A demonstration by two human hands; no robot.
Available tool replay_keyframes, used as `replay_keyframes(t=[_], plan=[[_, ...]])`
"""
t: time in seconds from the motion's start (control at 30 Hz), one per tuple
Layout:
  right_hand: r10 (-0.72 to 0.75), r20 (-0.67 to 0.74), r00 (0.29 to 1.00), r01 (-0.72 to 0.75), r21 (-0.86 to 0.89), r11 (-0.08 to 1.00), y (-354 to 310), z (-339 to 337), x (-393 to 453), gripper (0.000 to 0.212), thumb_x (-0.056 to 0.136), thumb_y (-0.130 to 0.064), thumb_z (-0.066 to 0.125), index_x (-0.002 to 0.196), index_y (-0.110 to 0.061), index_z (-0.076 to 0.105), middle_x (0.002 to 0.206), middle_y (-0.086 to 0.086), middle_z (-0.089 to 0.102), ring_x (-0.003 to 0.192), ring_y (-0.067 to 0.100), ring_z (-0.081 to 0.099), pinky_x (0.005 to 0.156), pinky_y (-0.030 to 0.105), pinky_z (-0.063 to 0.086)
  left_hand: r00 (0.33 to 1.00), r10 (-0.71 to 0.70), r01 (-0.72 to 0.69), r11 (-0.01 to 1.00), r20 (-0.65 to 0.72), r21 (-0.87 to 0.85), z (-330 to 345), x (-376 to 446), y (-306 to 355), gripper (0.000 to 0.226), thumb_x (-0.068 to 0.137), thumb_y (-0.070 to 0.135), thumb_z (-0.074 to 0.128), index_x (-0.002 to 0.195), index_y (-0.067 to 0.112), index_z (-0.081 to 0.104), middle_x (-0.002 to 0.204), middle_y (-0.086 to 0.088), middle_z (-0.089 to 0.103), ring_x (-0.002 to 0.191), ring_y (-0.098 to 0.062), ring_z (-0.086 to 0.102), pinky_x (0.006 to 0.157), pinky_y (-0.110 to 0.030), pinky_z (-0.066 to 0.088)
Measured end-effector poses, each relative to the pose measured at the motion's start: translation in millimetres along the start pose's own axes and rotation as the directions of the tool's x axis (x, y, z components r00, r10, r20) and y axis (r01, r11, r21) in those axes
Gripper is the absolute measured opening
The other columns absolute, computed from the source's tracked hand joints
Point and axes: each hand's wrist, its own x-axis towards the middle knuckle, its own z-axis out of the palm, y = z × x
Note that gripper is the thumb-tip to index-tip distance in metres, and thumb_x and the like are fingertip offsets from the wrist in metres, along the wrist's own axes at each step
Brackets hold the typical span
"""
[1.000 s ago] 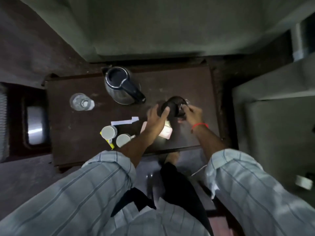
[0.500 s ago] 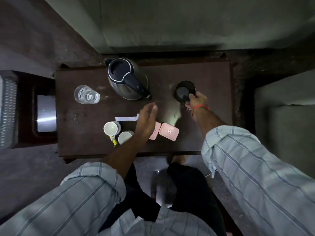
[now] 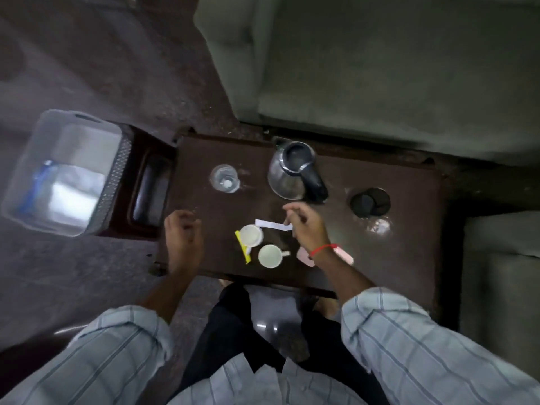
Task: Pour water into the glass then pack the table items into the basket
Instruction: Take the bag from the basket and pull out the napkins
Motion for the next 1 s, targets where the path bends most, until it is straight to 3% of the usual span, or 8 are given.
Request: replay_keyframes(t=[0.13,0.2,0.27,0.4,0.67,0.77,0.9,1.0], plan=[[-0.029,0.362,0.932,0.052,-0.052,0.997,-50,110,9,0.027,0.097,-0.005,0.053,0.112,-0.023,0.065,0.086,0.002,0.073,0.048,0.006,0.052,0.045,0.016,0.042,0.968,-0.102,0.102,0.995,-0.228,-0.013,-86,41,-49,0.027,0.096,0.018,0.060,0.122,0.018,0.052,0.107,-0.011,0.061,0.082,-0.016,0.061,0.073,-0.027,0.054],[-0.024,0.452,0.891,0.057,-0.060,0.997,-75,166,14,0.030,0.098,-0.008,0.053,0.120,-0.026,0.062,0.096,0.002,0.074,0.056,0.010,0.057,0.046,0.020,0.046,0.936,-0.173,0.166,0.985,-0.307,-0.051,-124,64,-70,0.029,0.097,0.017,0.059,0.124,0.010,0.053,0.099,-0.008,0.058,0.082,-0.017,0.060,0.076,-0.038,0.055],[-0.040,0.527,0.849,0.091,-0.072,0.993,-97,217,17,0.032,0.098,-0.010,0.055,0.126,-0.024,0.061,0.105,0.006,0.074,0.064,0.013,0.061,0.050,0.023,0.050,0.914,-0.221,0.215,0.975,-0.340,-0.058,-154,87,-90,0.034,0.099,0.012,0.059,0.131,0.001,0.053,0.110,-0.012,0.057,0.091,-0.022,0.060,0.085,-0.043,0.054],[-0.018,0.660,0.751,0.146,-0.140,0.979,-131,317,21,0.034,0.098,-0.013,0.057,0.131,-0.019,0.061,0.116,0.012,0.072,0.076,0.015,0.065,0.057,0.024,0.051,0.898,-0.275,0.281,0.959,-0.342,-0.035,-199,133,-127,0.031,0.103,0.016,0.056,0.129,0.002,0.065,0.131,-0.022,0.059,0.112,-0.031,0.065,0.088,-0.016,0.042],[0.069,0.678,0.732,0.138,-0.246,0.959,-150,417,47,0.030,0.098,-0.014,0.055,0.124,-0.027,0.062,0.116,0.006,0.072,0.080,0.020,0.069,0.059,0.026,0.052,0.778,-0.615,0.595,0.787,-0.128,-0.165,-217,236,-169,0.037,0.103,0.018,0.056,0.139,0.010,0.062,0.144,-0.018,0.057,0.130,-0.034,0.057,0.113,-0.035,0.039],[0.100,0.629,0.771,0.089,-0.263,0.961,-147,420,59,0.028,0.097,-0.014,0.054,0.117,-0.033,0.063,0.103,-0.003,0.073,0.078,0.019,0.068,0.060,0.027,0.055,0.690,-0.723,0.682,0.662,-0.027,-0.310,-208,254,-177,0.042,0.099,0.019,0.063,0.141,0.022,0.061,0.148,-0.008,0.056,0.131,-0.027,0.057,0.107,-0.029,0.045],[0.159,0.587,0.794,0.039,-0.311,0.950,-139,411,76,0.029,0.098,-0.013,0.055,0.124,-0.021,0.064,0.105,0.002,0.074,0.078,0.019,0.068,0.065,0.034,0.054,0.578,-0.812,0.754,0.494,0.080,-0.433,-191,277,-184,0.057,0.093,0.020,0.073,0.147,0.019,0.054,0.150,-0.006,0.053,0.133,-0.027,0.054,0.090,-0.028,0.047],[0.180,0.565,0.805,0.012,-0.319,0.948,-133,402,85,0.025,0.098,-0.014,0.056,0.118,-0.026,0.065,0.105,0.001,0.074,0.077,0.018,0.068,0.064,0.033,0.053,0.511,-0.859,0.745,0.429,0.025,-0.510,-189,283,-190,0.047,0.099,0.019,0.064,0.144,0.013,0.056,0.148,-0.009,0.054,0.134,-0.028,0.054,0.081,-0.015,0.051]])
